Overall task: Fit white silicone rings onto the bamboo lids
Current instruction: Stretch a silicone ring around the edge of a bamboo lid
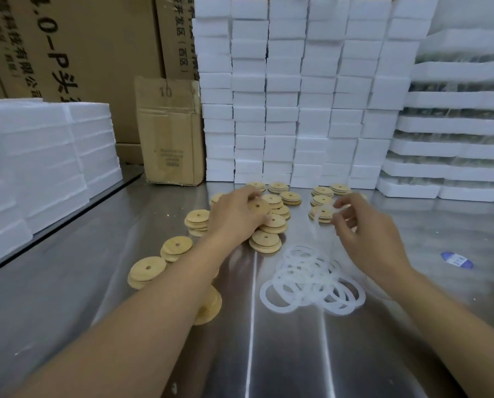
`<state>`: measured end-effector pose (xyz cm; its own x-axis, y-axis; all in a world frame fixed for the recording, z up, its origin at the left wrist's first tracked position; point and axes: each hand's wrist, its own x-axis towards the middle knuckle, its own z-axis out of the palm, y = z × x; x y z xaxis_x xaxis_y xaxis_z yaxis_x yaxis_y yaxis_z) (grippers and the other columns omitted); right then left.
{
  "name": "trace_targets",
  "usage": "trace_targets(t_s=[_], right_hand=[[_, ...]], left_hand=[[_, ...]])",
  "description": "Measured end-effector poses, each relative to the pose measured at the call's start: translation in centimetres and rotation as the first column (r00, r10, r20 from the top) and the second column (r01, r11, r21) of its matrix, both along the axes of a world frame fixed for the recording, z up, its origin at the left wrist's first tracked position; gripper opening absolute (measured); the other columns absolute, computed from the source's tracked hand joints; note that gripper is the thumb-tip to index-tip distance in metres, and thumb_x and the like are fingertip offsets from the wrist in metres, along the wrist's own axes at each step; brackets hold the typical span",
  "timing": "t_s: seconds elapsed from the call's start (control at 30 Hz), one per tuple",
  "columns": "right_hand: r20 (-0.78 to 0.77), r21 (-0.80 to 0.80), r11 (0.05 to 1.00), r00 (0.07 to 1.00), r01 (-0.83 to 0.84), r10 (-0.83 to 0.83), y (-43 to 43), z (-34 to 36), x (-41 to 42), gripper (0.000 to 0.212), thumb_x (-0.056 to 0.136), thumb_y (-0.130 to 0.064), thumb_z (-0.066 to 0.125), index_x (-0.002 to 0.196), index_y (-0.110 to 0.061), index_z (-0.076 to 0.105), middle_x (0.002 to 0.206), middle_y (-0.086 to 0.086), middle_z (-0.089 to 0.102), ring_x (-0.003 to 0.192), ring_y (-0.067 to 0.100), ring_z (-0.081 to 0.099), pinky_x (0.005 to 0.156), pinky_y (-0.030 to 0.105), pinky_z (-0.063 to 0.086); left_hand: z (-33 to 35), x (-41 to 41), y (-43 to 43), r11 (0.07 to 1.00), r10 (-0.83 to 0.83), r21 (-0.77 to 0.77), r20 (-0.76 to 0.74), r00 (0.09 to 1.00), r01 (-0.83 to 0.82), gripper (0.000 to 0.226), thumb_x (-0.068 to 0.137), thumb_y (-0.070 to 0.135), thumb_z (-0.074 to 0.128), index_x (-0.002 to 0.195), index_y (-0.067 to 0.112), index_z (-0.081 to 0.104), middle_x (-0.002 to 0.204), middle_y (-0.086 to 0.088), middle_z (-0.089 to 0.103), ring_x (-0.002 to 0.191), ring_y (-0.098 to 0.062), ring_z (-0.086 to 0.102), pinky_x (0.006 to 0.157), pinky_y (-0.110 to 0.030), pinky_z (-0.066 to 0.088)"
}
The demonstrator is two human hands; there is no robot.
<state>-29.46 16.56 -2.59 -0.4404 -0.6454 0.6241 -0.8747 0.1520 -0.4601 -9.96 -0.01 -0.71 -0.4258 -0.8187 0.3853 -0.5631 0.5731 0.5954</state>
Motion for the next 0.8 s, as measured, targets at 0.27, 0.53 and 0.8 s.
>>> trace_targets(t_s=[0.27, 0.53, 0.8], right_hand=[[0.234, -0.198, 0.958, 0.939, -0.208, 0.252, -0.3, 0.6, 1.8, 0.006, 0.102, -0.024, 0.067, 0.103, -0.027, 0.072, 0.089, -0.017, 0.074, 0.090, 0.003, 0.069, 0.076, 0.021, 0.051], [0.326, -0.204, 0.927, 0.871, -0.314, 0.366, -0.2, 0.6, 3.5, 0.017, 0.097, -0.015, 0.068, 0.082, -0.025, 0.069, 0.087, -0.012, 0.071, 0.082, 0.002, 0.063, 0.071, 0.008, 0.043], [0.327, -0.121, 0.952, 0.895, -0.280, 0.305, -0.8, -0.1, 3.3, 0.012, 0.098, -0.024, 0.071, 0.086, -0.024, 0.073, 0.089, -0.012, 0.075, 0.090, 0.003, 0.070, 0.081, 0.024, 0.053]], left_hand=[[-1.0, -0.7, 5.1, 0.577, 0.246, 0.588, -0.787, 0.566, 0.566, 0.054, 0.086, -0.009, 0.080, 0.134, 0.009, 0.062, 0.089, -0.006, 0.078, 0.089, -0.019, 0.075, 0.096, -0.033, 0.061], [-1.9, -1.5, 6.6, 0.446, 0.195, 0.572, -0.813, 0.548, 0.689, 0.030, 0.089, -0.010, 0.072, 0.109, 0.010, 0.061, 0.112, -0.018, 0.075, 0.095, -0.027, 0.078, 0.086, -0.042, 0.067], [-2.3, -2.7, 7.5, 0.499, 0.130, 0.538, -0.822, 0.555, 0.680, 0.038, 0.094, 0.010, 0.067, 0.132, 0.017, 0.067, 0.119, -0.008, 0.074, 0.100, -0.026, 0.078, 0.082, -0.042, 0.067]])
